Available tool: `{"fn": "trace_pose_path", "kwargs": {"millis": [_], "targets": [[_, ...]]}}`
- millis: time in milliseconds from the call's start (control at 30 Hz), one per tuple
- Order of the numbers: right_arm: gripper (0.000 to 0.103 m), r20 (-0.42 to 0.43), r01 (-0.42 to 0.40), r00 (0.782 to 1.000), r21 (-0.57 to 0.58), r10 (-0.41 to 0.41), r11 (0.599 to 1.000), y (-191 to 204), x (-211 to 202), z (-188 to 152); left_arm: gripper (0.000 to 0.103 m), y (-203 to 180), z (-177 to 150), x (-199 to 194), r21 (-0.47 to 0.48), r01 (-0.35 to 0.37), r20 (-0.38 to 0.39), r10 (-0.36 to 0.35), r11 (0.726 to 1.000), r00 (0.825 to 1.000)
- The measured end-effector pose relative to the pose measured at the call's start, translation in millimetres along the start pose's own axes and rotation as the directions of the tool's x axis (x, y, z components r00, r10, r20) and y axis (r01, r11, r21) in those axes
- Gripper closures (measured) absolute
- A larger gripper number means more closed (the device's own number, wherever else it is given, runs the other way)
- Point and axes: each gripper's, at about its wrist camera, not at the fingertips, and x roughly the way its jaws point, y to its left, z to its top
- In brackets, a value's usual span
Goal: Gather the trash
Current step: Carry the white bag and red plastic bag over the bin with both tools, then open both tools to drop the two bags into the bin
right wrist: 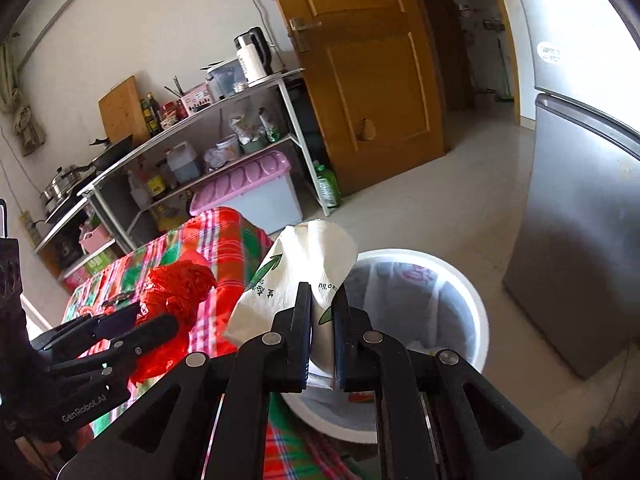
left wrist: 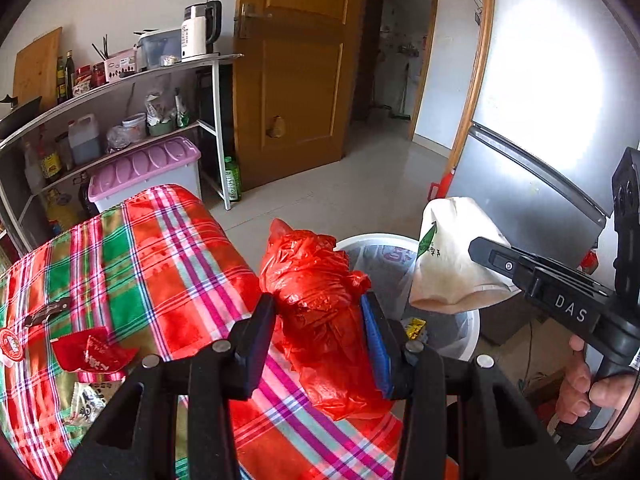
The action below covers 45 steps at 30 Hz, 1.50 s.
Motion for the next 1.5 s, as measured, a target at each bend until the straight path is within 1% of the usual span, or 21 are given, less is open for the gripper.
{"fn": "trace_pose_path", "kwargs": {"millis": [233,300,367,467,567,733,800,933,1000,1033,1067,1100,1133,1200,1267,1367,1500], "targets": [[0.093,-0.021,0.093,0.995,-0.004,-0.093,0.996,-35,-3,-8,0.058,-32,-1,31,0.027,0.034,-0.057,-0.032,0.999,0.998],[0.093,-0.029,0.12,0.992,-0.006,-0.121,0.993,-42,-1,-11,0.058,-38,-4,38,0.041,0.033,-0.07,-0.031,0.999,0.997],[0.093,-0.044,0.132,0.99,0.001,-0.132,0.991,-50,2,-14,0.058,-43,-6,47,0.042,0.039,-0.091,-0.035,0.998,0.995],[0.093,-0.06,0.173,0.983,-0.014,-0.173,0.985,-58,9,-18,0.058,-48,-11,58,0.037,0.053,-0.118,-0.048,0.998,0.992],[0.093,-0.088,0.182,0.979,-0.01,-0.182,0.983,-66,17,-23,0.058,-53,-13,69,0.038,0.048,-0.144,-0.042,0.998,0.989],[0.093,-0.126,0.204,0.97,-0.042,-0.208,0.978,-72,32,-30,0.057,-53,-16,82,0.033,0.039,-0.175,-0.032,0.999,0.984],[0.093,-0.131,0.201,0.97,-0.05,-0.206,0.978,-73,36,-32,0.057,-53,-18,85,0.031,0.039,-0.183,-0.033,0.999,0.983],[0.092,-0.143,0.225,0.962,-0.076,-0.234,0.971,-75,47,-33,0.057,-48,-21,93,0.016,0.032,-0.207,-0.029,0.999,0.978],[0.092,-0.155,0.219,0.961,-0.077,-0.229,0.973,-76,51,-34,0.054,-48,-21,93,0.015,0.032,-0.203,-0.028,0.999,0.979],[0.091,-0.161,0.215,0.961,-0.079,-0.225,0.973,-76,53,-34,0.051,-48,-20,94,0.017,0.03,-0.201,-0.026,0.999,0.979],[0.089,-0.169,0.212,0.96,-0.081,-0.223,0.974,-77,55,-34,0.043,-48,-19,94,0.017,0.023,-0.201,-0.019,1.0,0.979],[0.083,-0.172,0.211,0.96,-0.081,-0.222,0.974,-76,57,-35,0.038,-47,-19,93,0.015,0.02,-0.197,-0.016,1.0,0.98],[0.075,-0.169,0.216,0.959,-0.08,-0.226,0.973,-76,57,-35,0.038,-46,-18,92,0.012,0.019,-0.194,-0.017,1.0,0.981],[0.065,-0.163,0.219,0.96,-0.076,-0.229,0.973,-76,57,-35,0.038,-45,-18,91,0.008,0.025,-0.189,-0.023,1.0,0.982],[0.064,-0.162,0.213,0.962,-0.072,-0.222,0.974,-76,56,-35,0.038,-44,-18,90,0.008,0.019,-0.189,-0.017,1.0,0.982],[0.064,-0.158,0.223,0.96,-0.07,-0.232,0.972,-75,55,-34,0.037,-42,-18,88,-0.002,0.017,-0.185,-0.017,1.0,0.983],[0.064,-0.146,0.22,0.963,-0.068,-0.228,0.973,-73,48,-32,0.034,-39,-16,79,-0.006,0.012,-0.165,-0.013,1.0,0.986]]}}
